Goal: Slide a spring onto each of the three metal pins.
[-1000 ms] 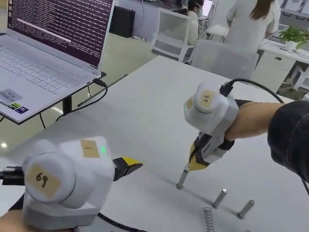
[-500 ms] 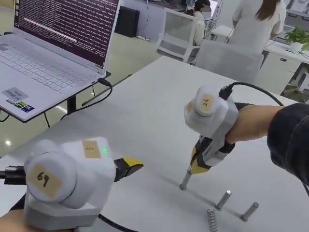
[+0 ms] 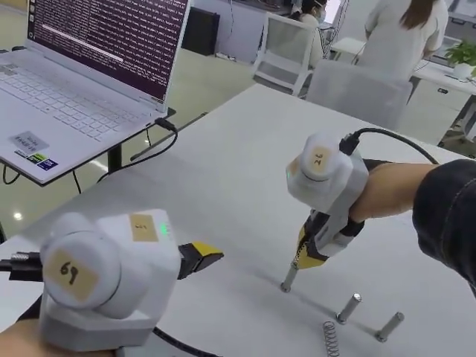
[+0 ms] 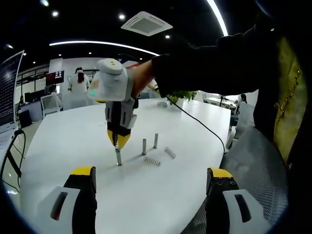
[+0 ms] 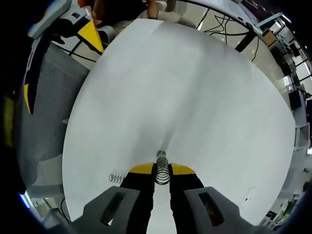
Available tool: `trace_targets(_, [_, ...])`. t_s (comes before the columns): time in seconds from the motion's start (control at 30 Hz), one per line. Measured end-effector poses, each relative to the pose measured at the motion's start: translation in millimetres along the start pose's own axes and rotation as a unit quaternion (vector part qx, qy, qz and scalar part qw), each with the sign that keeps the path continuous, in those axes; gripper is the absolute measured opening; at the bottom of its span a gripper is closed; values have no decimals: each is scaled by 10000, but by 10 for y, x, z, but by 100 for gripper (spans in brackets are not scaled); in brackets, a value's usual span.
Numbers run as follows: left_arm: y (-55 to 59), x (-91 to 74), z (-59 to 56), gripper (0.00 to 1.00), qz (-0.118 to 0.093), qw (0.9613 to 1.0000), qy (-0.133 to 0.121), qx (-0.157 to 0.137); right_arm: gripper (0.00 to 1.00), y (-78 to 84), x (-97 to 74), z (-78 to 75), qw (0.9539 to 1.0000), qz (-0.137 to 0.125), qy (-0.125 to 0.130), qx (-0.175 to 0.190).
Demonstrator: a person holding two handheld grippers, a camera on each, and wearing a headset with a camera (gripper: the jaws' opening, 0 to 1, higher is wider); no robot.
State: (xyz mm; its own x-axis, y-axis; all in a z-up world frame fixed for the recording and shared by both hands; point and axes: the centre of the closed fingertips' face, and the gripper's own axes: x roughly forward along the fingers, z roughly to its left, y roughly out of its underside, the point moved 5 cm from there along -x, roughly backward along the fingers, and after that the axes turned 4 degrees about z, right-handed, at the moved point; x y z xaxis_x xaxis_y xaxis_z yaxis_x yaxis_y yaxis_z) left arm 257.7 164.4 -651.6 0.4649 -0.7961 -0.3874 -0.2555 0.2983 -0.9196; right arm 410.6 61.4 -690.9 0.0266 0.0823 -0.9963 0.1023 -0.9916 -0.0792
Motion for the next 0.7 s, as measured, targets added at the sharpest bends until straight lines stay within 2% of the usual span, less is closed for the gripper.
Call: trace_targets(0.7, [32, -12, 5, 89, 38, 10000, -9, -50, 8, -20, 287, 19, 9997, 40, -205, 94])
